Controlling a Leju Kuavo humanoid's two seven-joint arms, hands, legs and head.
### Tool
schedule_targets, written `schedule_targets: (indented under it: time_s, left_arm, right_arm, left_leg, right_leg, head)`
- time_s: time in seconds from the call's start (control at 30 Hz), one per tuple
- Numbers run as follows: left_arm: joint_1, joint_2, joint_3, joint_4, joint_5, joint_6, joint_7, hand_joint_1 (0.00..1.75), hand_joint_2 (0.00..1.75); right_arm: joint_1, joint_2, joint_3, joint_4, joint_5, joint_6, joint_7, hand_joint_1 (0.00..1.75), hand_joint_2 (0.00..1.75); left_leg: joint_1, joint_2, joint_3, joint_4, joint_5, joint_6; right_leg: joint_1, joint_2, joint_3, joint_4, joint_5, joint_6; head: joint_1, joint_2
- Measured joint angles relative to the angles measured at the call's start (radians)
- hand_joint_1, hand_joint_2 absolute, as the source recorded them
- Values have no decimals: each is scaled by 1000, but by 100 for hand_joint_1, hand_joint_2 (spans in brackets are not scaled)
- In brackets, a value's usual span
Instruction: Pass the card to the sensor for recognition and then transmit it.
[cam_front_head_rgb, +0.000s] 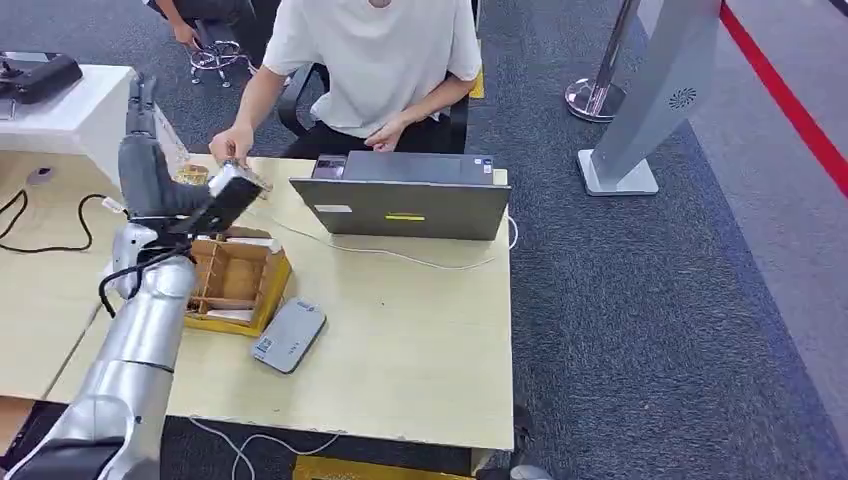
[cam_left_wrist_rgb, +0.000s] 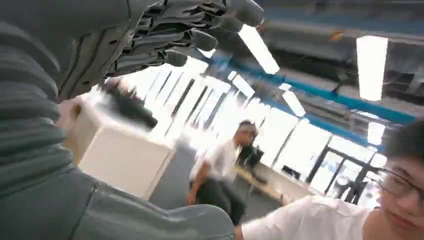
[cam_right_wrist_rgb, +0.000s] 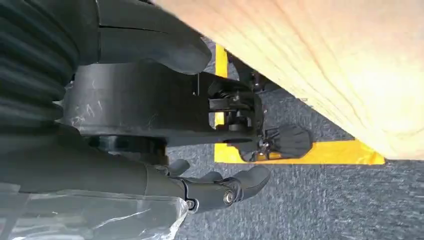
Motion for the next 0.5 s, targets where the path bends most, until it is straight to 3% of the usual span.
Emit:
schedule_targets:
  time_s: [0.1,0.2,0.37,0.5]
  left_arm:
    - [31,103,128,19,343,-133,-84,0,175]
    - [82,219,300,52,545,-218,-134,0,175]
    - [205,377,589,106,751,-352,-107,0,175]
    - [280,453,790,186,926,-438,-38,0,175]
  right_arm:
    - [9,0,-1,0,-15,-16,-31,0,175]
    - [18,0,-3,0,-27,-35,-66,0,175]
    - [23,-5,-18,0,-55,-62,-115,0,175]
    - [22,-11,-35,-1,-72,-65,-137,0,175]
  left_leg:
    - [0,4,2,-2,-1,-1]
    - [0,6,3,-3,-2,-3]
    - [0,6,2,-4,-4,-6]
    - [0,3,1,-4,-6,-6]
  right_leg:
    - [0,5,-2,1,-1,-1]
    - [0,7,-3,2,-3,-5]
    - [0,6,-3,1,-7,-6]
    - [0,2,-2,0,-7,-5]
  head:
    - [-1,0]
    - [-2,0]
    - [-2,0]
    - [0,0]
